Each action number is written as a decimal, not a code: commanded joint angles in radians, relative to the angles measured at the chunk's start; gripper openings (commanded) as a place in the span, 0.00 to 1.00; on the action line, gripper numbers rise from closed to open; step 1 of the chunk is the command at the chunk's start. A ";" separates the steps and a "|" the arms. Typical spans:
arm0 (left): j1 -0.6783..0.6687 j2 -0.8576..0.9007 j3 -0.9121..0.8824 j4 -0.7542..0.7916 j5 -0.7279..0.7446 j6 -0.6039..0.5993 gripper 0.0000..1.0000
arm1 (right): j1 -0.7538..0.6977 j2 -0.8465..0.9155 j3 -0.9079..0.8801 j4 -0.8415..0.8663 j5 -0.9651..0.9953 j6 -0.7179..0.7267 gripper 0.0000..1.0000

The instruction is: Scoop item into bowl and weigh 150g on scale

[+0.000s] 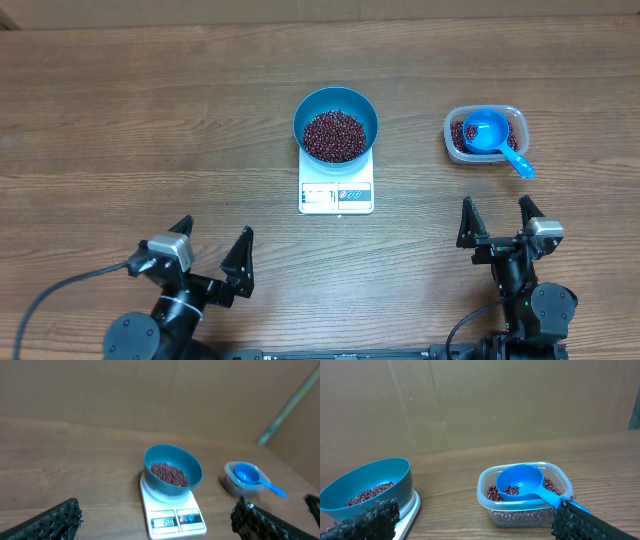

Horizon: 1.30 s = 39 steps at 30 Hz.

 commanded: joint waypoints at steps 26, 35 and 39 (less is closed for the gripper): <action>0.063 -0.166 -0.583 0.672 0.031 0.068 0.99 | 0.008 -0.008 -0.010 0.005 0.003 0.004 1.00; 0.207 -0.166 -0.583 0.488 0.045 0.172 1.00 | 0.008 -0.008 -0.010 0.005 0.003 0.004 1.00; 0.235 -0.165 -0.583 0.488 0.042 0.187 0.99 | 0.008 -0.008 -0.010 0.005 0.003 0.004 1.00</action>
